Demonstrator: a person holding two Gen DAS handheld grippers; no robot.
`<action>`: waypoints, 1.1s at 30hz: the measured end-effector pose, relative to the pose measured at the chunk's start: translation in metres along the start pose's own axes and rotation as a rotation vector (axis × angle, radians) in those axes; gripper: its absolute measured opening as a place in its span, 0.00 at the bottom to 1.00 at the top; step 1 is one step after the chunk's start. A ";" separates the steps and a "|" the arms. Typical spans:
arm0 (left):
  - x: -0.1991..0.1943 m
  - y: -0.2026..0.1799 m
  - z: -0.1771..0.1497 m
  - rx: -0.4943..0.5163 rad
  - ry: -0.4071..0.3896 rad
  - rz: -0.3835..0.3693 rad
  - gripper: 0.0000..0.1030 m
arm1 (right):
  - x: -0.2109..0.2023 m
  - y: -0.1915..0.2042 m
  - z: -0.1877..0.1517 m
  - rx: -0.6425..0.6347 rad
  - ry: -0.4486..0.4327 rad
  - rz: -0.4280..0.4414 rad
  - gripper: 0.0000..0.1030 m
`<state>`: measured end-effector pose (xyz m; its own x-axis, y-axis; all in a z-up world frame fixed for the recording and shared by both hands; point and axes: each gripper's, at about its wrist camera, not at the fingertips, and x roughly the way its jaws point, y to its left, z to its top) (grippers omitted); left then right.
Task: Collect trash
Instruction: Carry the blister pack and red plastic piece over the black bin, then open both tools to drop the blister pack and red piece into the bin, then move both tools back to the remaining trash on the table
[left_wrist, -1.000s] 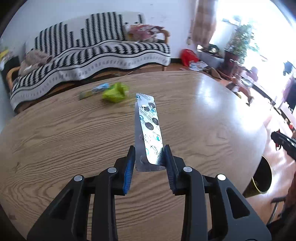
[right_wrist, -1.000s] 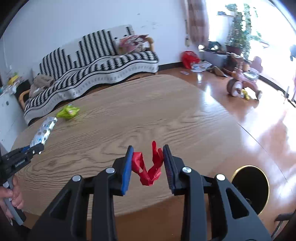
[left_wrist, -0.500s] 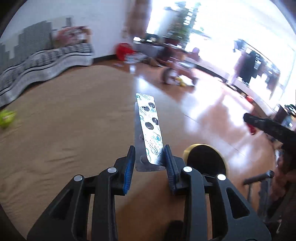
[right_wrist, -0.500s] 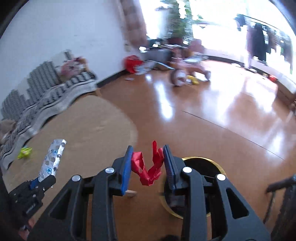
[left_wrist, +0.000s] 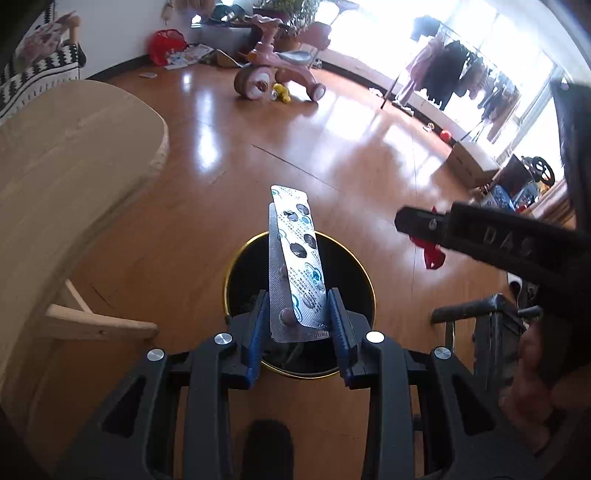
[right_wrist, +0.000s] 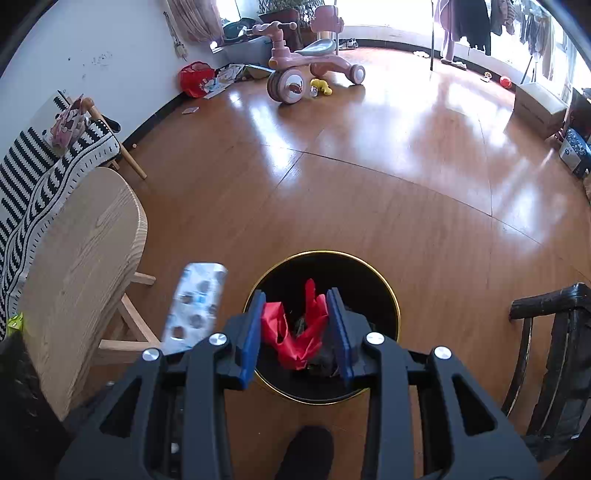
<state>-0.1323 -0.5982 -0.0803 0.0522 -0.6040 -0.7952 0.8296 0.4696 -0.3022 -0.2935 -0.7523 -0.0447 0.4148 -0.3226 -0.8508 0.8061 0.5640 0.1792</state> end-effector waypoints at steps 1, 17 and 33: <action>0.002 -0.001 0.000 -0.001 0.004 -0.003 0.30 | 0.000 -0.001 0.000 -0.001 0.000 0.000 0.34; 0.016 -0.005 0.014 0.006 0.013 -0.044 0.57 | -0.007 -0.006 0.012 0.073 -0.037 0.010 0.58; -0.108 0.125 -0.008 -0.049 -0.125 0.157 0.90 | -0.022 0.133 0.004 -0.174 -0.094 0.146 0.73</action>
<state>-0.0386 -0.4689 -0.0367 0.2499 -0.5946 -0.7642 0.7777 0.5934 -0.2074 -0.1936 -0.6736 -0.0004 0.5656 -0.2930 -0.7708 0.6531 0.7299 0.2018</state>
